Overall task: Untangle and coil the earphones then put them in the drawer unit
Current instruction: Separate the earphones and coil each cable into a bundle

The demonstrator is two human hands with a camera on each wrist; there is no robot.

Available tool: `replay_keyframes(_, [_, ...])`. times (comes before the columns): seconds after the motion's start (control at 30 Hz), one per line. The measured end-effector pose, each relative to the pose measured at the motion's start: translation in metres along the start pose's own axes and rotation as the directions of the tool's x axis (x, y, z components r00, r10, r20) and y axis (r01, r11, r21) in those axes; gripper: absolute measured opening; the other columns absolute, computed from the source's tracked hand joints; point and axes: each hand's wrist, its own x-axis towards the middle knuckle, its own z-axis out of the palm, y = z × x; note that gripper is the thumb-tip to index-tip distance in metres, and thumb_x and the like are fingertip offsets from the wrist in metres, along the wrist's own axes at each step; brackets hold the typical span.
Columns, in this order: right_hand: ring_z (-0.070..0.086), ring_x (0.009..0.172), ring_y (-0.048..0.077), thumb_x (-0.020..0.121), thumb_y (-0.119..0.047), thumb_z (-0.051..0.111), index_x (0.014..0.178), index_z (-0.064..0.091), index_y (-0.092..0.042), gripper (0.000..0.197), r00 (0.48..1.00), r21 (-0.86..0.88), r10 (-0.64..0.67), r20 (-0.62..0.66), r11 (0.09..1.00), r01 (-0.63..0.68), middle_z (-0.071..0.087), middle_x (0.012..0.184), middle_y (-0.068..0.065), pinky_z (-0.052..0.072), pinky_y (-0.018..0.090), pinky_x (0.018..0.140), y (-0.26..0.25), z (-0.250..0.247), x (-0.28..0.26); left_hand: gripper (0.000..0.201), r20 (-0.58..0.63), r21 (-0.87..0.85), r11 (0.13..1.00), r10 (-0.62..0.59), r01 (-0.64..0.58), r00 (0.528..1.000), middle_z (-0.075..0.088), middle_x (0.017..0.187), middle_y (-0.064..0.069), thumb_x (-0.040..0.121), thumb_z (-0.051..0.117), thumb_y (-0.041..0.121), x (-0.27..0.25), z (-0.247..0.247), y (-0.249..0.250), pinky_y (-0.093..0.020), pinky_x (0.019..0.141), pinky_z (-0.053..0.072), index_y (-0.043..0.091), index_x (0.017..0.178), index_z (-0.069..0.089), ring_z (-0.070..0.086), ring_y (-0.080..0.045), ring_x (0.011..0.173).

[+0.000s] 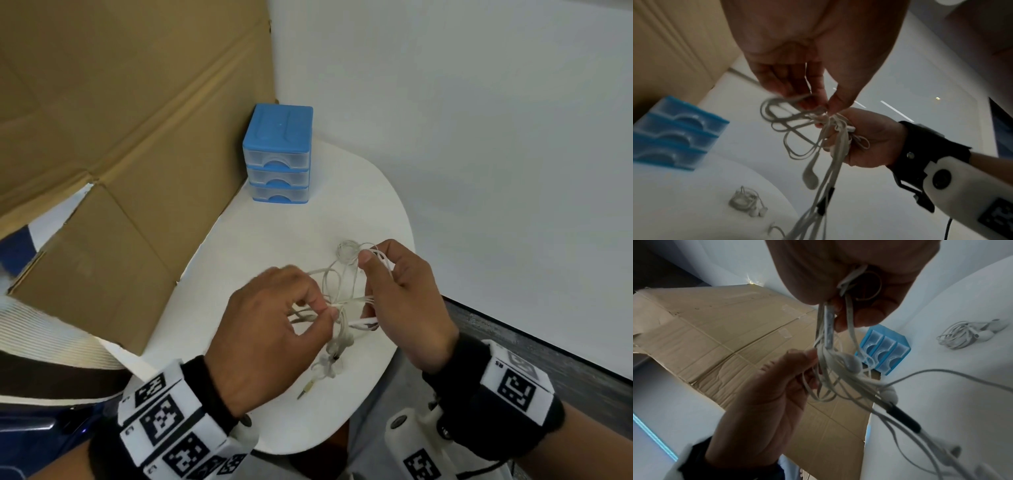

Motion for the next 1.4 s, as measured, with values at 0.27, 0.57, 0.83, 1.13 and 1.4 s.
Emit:
replay_keyframes(0.27, [0.035,0.04,0.019,0.1,-0.02,0.051,0.074,0.053,-0.017,0.025,0.999,-0.03,-0.041,-0.016,0.999,0.041,0.04,0.053,0.014,0.03,0.022,0.039,-0.003,0.001,0.0,0.031,0.241,-0.556,0.722,-0.334,0.412,0.911,0.077,0.076,-0.004,0.077,0.071,-0.004,0.009,0.001,-0.001,-0.023,0.068,0.05,0.015,0.054,0.063,0.072,-0.011,0.077])
replay_keyframes(0.57, [0.047,0.033,0.014,0.099,-0.017,0.051,0.075,0.053,-0.016,0.024,1.0,0.018,-0.003,-0.019,1.0,0.003,0.043,0.05,0.011,0.036,0.015,0.037,-0.003,-0.005,0.003,0.015,0.283,-0.64,0.642,-0.315,0.423,0.906,0.07,0.077,-0.024,0.066,0.086,0.017,0.009,-0.001,-0.002,-0.028,0.057,0.043,0.011,0.063,0.072,0.054,-0.021,0.059])
replay_keyframes(0.83, [0.049,0.033,0.015,0.1,-0.017,0.05,0.076,0.054,-0.017,0.024,0.997,0.09,0.063,0.043,0.994,-0.066,0.041,0.048,0.007,0.035,0.015,0.035,-0.004,0.001,-0.003,0.021,0.331,-0.742,0.537,-0.228,0.402,0.916,0.065,0.068,-0.001,0.052,0.079,0.013,0.01,-0.005,-0.003,-0.016,0.057,0.046,0.019,0.054,0.059,0.058,-0.01,0.062])
replay_keyframes(1.13, [0.05,0.052,0.018,0.1,-0.015,0.052,0.081,0.054,-0.003,0.022,0.982,0.147,-0.016,0.188,0.989,-0.012,0.052,0.066,0.015,0.043,0.025,0.051,-0.005,0.003,-0.004,0.021,0.427,-0.787,0.35,-0.287,0.509,0.858,0.066,0.069,-0.001,0.05,0.082,0.018,0.012,-0.006,-0.007,-0.021,0.061,0.052,0.019,0.068,0.072,0.062,-0.013,0.064])
replay_keyframes(1.4, [0.039,0.053,0.019,0.097,-0.02,0.058,0.08,0.057,-0.004,0.023,0.979,-0.004,-0.063,0.193,0.998,0.065,0.045,0.061,0.009,0.036,0.027,0.05,-0.004,0.0,-0.002,0.02,0.426,-0.808,0.34,-0.226,0.481,0.876,0.064,0.066,0.002,0.058,0.083,0.024,0.012,-0.014,-0.004,-0.018,0.059,0.05,0.018,0.075,0.073,0.059,-0.008,0.061])
